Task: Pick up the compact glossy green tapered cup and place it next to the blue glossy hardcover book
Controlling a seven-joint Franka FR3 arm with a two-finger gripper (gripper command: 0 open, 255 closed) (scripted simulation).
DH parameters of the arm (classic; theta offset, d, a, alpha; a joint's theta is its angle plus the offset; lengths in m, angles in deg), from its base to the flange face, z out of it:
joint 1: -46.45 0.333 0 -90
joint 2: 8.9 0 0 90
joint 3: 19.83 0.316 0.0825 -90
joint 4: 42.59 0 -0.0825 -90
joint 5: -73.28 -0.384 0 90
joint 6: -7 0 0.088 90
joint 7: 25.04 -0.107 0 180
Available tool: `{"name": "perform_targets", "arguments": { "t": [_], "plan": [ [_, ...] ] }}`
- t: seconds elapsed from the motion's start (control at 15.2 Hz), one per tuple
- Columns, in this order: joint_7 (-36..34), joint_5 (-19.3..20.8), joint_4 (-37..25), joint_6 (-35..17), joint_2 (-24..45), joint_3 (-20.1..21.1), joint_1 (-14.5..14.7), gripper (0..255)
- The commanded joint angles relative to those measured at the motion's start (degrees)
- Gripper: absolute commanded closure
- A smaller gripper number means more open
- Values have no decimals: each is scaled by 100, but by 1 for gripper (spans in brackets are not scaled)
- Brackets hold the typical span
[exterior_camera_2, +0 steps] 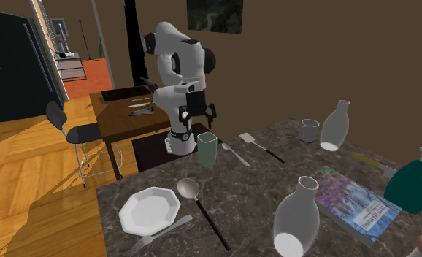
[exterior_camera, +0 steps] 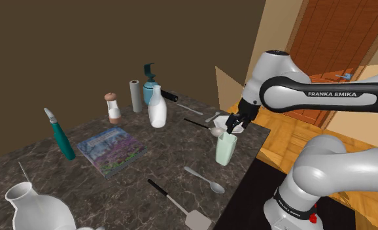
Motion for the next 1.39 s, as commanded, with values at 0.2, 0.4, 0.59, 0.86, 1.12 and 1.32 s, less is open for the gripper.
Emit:
{"name": "perform_targets", "arguments": {
  "t": [0.2, 0.4, 0.59, 0.86, 1.12, 1.32],
  "plan": [
    [-40, 22, 476, -570, 115, 0, -55, 0],
    [-39, 22, 629, -915, 308, 0, -54, 0],
    [-39, 21, 704, -1105, 422, 0, -54, 0],
    [-39, 21, 703, -1105, 424, 0, -54, 0],
    [-39, 21, 703, -1104, 423, 0, -53, 255],
    [-39, 21, 703, -1104, 423, 0, -53, 255]
  ]
}}
